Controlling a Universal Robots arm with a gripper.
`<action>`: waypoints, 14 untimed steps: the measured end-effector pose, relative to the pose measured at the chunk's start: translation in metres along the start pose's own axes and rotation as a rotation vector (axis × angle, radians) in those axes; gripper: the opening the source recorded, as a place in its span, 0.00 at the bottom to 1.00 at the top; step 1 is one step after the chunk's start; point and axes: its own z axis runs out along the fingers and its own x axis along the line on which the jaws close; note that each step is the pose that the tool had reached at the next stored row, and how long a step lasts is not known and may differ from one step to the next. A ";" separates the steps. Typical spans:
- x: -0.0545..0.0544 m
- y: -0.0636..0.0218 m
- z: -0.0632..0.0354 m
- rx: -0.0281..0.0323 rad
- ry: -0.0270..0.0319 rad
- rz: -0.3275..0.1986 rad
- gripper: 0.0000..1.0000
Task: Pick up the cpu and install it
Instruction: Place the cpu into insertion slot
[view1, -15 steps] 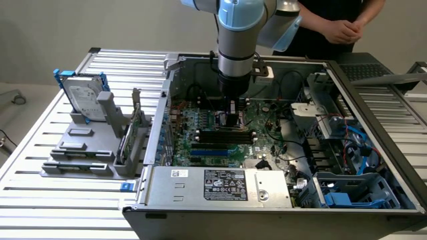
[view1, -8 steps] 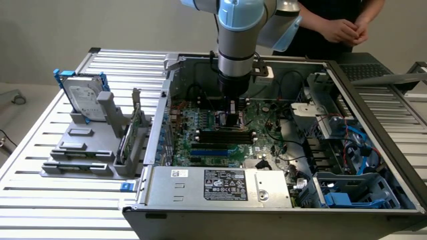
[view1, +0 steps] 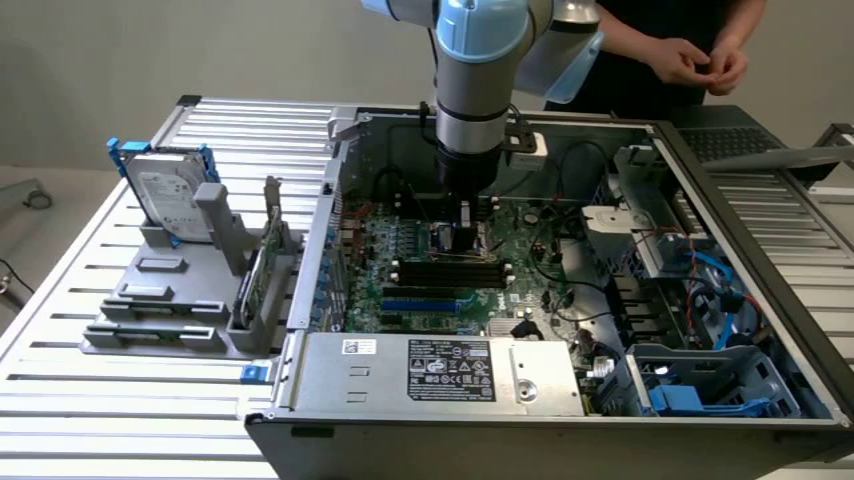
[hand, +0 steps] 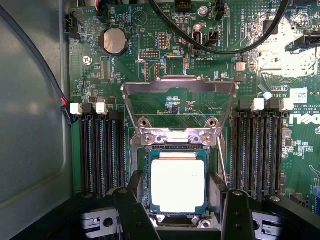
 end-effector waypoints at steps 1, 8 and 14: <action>0.000 0.0000 -0.0001 -0.0001 0.0001 0.000 0.62; 0.000 -0.0002 -0.0042 0.0001 -0.0002 0.000 0.62; 0.000 -0.0041 -0.0097 0.0014 0.0044 0.003 0.62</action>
